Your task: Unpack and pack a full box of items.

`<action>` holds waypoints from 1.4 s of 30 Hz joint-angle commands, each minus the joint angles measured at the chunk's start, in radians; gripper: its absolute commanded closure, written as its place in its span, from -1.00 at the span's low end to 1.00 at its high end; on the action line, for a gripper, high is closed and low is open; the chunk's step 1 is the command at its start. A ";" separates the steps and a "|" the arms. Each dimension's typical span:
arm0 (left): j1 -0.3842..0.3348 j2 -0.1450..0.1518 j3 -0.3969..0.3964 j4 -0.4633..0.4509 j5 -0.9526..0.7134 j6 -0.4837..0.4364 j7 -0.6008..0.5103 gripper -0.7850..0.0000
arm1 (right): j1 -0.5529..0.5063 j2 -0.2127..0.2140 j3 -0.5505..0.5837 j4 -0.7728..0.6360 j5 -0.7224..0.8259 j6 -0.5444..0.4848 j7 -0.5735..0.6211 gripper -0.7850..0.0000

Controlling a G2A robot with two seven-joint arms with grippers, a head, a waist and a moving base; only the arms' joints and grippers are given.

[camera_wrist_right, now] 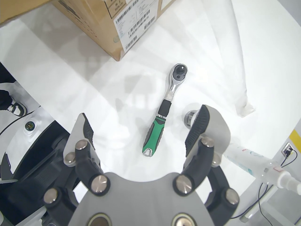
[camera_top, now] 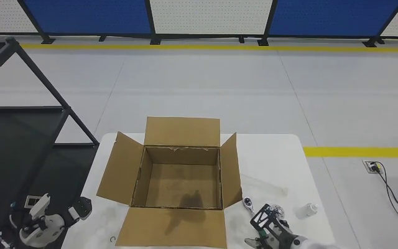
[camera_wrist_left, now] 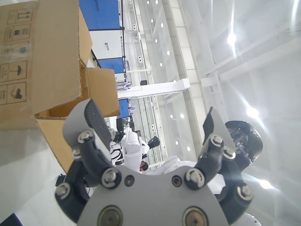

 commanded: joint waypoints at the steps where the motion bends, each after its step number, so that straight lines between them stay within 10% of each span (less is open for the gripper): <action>1: 0.000 0.000 0.000 0.000 0.000 0.000 0.000 -1.00 | 0.015 -0.001 -0.021 0.021 -0.019 0.019 0.012 -0.59; 11: 0.000 0.000 0.000 0.000 0.000 0.000 0.000 -1.00 | 0.080 -0.007 -0.115 0.093 -0.121 0.098 0.060 -0.48; 17: 0.000 0.000 0.000 0.000 0.000 0.000 0.000 -1.00 | 0.138 -0.015 -0.167 0.169 -0.166 0.151 0.065 -0.07; 42: 0.000 0.000 0.000 0.000 0.000 0.000 0.000 -1.00 | 0.240 -0.030 -0.199 0.349 -0.144 0.189 0.030 0.18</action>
